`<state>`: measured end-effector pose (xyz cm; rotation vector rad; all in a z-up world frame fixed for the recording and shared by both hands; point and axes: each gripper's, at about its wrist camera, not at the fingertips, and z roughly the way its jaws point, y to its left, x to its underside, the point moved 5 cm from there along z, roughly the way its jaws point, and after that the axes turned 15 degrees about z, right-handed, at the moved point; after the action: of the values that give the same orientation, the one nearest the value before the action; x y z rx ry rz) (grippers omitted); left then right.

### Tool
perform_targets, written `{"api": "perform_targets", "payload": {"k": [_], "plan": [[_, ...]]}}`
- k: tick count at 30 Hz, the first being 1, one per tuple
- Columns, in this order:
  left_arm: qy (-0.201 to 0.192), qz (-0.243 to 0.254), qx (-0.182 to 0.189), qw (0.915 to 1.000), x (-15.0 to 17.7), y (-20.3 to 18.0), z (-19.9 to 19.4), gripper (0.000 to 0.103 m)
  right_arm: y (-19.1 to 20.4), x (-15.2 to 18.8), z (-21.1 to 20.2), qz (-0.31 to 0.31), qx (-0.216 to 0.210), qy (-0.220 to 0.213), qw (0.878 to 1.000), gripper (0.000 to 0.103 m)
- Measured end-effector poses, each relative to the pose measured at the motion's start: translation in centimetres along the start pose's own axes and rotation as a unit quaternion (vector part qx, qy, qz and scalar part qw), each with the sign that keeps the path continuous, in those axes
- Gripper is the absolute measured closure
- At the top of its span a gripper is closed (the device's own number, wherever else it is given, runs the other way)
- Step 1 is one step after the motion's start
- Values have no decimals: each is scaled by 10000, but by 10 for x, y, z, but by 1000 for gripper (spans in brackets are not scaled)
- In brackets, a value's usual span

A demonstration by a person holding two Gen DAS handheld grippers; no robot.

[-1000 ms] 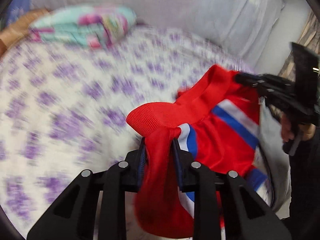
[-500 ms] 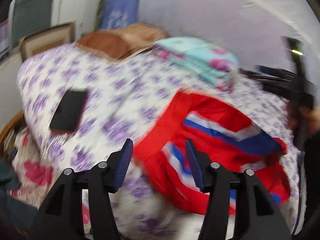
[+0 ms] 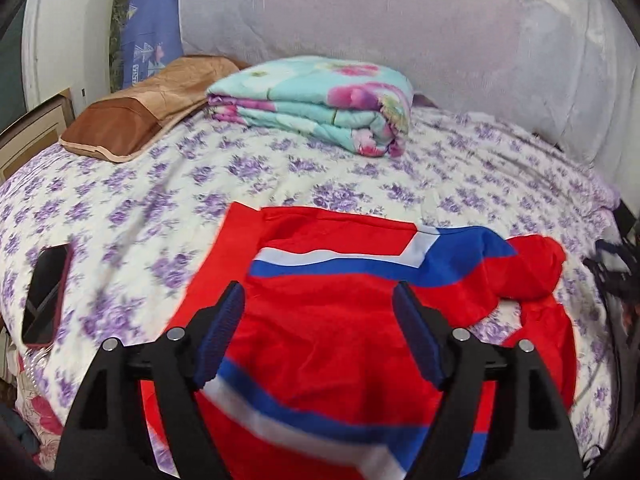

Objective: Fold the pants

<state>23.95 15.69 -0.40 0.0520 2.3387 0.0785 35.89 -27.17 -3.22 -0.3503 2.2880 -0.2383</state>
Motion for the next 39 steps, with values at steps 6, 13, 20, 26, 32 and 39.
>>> {"api": "perform_targets", "payload": {"k": [6, 13, 20, 26, 32, 39], "plan": [[313, -167, -314, 9989, -2, 0, 41, 29, -12, 5, 54, 2577, -1788, 1018, 9441, 39], [651, -419, -459, 9959, 14, 12, 63, 29, 18, 0, 69, 3036, -1744, 849, 9328, 92], [557, -443, -316, 9970, 19, 16, 68, 26, -15, -11, -64, 3267, -1432, 158, 9341, 92], [521, -322, -323, 9976, 18, 9, 78, 24, -29, -86, -61, 3324, -750, 515, 9387, 80], [399, -636, -347, 9966, 23, 21, 73, 24, -54, -137, 44, 3473, -7, -2, 9377, 52], [325, -595, -373, 9970, 26, 19, 74, 20, -66, -51, 92, 3865, -670, 1145, 9127, 51]]}}
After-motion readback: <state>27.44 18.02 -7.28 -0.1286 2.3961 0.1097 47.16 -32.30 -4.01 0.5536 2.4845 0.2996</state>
